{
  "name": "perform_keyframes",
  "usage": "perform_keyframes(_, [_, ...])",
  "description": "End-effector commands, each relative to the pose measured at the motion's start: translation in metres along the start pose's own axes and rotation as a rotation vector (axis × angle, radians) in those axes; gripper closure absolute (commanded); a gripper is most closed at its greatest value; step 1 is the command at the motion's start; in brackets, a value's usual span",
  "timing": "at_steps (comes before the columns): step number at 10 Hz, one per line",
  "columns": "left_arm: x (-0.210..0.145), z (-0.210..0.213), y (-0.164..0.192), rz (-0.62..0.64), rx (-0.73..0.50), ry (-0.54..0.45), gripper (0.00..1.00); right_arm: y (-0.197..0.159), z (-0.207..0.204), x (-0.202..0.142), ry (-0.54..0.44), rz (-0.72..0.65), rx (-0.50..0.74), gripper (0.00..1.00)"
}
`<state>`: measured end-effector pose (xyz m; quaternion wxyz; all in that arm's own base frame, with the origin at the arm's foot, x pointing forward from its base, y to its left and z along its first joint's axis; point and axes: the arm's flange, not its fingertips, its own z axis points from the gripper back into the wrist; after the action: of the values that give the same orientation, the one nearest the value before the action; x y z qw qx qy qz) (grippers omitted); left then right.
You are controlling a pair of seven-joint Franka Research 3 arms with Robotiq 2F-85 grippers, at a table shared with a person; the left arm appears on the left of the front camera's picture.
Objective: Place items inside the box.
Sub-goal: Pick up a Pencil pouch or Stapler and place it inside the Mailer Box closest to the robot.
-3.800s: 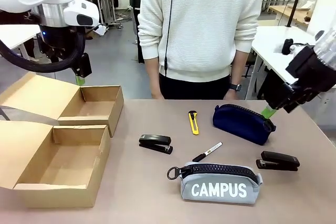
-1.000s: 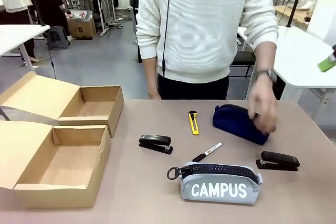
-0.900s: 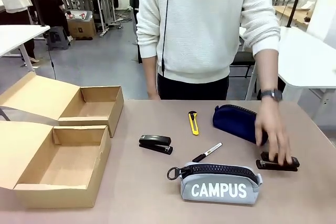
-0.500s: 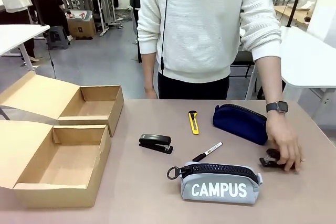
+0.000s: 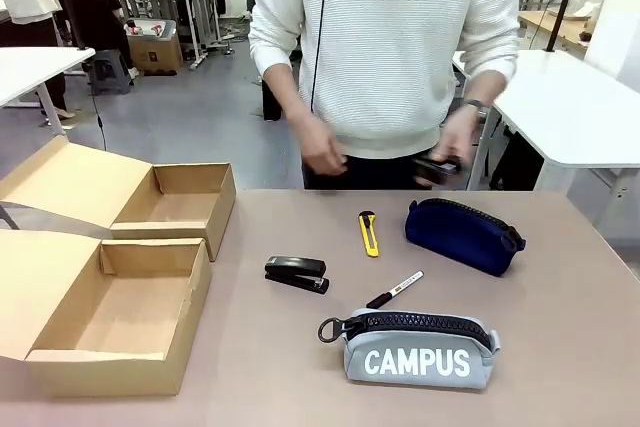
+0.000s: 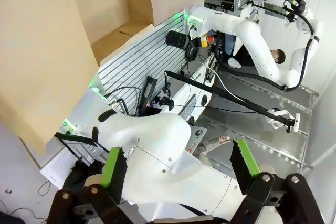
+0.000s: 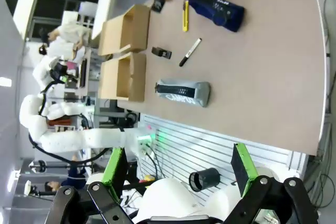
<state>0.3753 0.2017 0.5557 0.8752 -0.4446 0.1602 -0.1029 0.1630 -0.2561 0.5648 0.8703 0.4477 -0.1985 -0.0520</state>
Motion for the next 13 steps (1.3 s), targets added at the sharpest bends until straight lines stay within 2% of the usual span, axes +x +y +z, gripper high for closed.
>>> perform_keyframes(1, [-0.003,0.005,0.001,-0.018,0.012,0.004,0.00,0.003,-0.006,0.001,-0.031,0.045,-0.008,0.00])
perform_keyframes(3, [-0.003,0.005,0.001,-0.018,0.012,0.004,0.00,0.026,-0.045,0.026,0.006,0.119,-0.110,0.00])
perform_keyframes(5, [-0.003,0.005,0.001,-0.018,0.012,0.004,0.00,0.065,-0.128,0.056,0.093,0.341,-0.248,0.00])
perform_keyframes(6, [-0.003,0.005,0.001,-0.018,0.012,0.004,0.00,0.080,-0.182,0.071,0.159,0.444,-0.357,0.00])
perform_keyframes(7, [-0.003,0.005,0.001,-0.018,0.012,0.004,0.00,0.086,-0.225,0.083,0.209,0.507,-0.391,0.00])
perform_keyframes(8, [-0.003,0.005,0.001,-0.018,0.012,0.004,0.00,0.093,-0.251,0.086,0.255,0.519,-0.416,0.00])
perform_keyframes(9, [-0.003,0.005,0.001,-0.018,0.012,0.004,0.00,0.110,-0.238,0.081,0.231,0.387,-0.385,0.00])
perform_keyframes(10, [-0.003,0.005,0.001,-0.018,0.012,0.004,0.00,0.107,-0.242,0.071,0.245,0.504,-0.379,0.00])
perform_keyframes(11, [-0.003,0.005,0.001,-0.018,0.012,0.004,0.00,0.112,-0.265,0.075,0.262,0.497,-0.390,0.00])
perform_keyframes(12, [-0.003,0.005,0.001,-0.018,0.012,0.004,0.00,0.114,-0.288,0.088,0.323,0.605,-0.449,0.00])
perform_keyframes(13, [-0.003,0.005,0.001,-0.018,0.012,0.004,0.00,0.101,-0.319,0.108,0.370,0.670,-0.453,0.00])
